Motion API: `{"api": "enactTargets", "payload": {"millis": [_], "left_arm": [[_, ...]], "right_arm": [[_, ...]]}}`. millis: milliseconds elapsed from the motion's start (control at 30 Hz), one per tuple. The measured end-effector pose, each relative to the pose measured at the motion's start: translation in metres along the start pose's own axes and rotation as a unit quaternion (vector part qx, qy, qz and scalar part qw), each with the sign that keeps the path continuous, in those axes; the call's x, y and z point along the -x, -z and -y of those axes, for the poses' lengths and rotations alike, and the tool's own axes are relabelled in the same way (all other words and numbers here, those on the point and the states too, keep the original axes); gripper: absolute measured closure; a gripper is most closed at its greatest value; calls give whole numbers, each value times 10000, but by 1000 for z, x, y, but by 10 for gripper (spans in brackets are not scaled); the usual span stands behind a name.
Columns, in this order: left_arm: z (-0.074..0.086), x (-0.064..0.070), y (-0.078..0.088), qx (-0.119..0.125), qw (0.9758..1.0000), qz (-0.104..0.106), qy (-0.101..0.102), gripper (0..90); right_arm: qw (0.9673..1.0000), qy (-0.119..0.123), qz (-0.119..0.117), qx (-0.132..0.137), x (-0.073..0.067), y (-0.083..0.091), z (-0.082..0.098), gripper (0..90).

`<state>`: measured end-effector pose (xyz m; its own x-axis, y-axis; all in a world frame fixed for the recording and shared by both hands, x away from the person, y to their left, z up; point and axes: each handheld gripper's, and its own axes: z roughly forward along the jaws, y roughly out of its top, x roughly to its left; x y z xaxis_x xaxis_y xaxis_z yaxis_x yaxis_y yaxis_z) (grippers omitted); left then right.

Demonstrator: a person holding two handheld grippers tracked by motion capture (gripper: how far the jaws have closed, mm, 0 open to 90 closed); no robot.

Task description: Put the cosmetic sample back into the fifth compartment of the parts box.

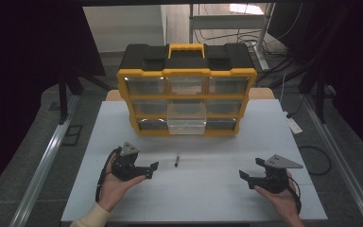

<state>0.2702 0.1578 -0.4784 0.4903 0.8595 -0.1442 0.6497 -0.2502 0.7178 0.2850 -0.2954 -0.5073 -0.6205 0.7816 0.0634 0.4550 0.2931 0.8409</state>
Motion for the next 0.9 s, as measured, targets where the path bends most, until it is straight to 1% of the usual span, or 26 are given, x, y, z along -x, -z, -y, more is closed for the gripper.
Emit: {"api": "enactTargets", "payload": {"millis": [233,467,733,900], "left_arm": [[-6,7,-6,-30,10000,30,-27,115],[-12,12,-14,-104,9999,-13,-44,122],[-20,23,-22,-162,9997,-34,-181,125],[-23,28,-30,-233,9995,-69,-204,127]], "right_arm": [[10000,6,12,7,0,0,0,148],[10000,2,16,10,1,0,0,148],[10000,-8,36,29,0,0,-1,148],[10000,5,48,17,1,-1,-1,148]]}}
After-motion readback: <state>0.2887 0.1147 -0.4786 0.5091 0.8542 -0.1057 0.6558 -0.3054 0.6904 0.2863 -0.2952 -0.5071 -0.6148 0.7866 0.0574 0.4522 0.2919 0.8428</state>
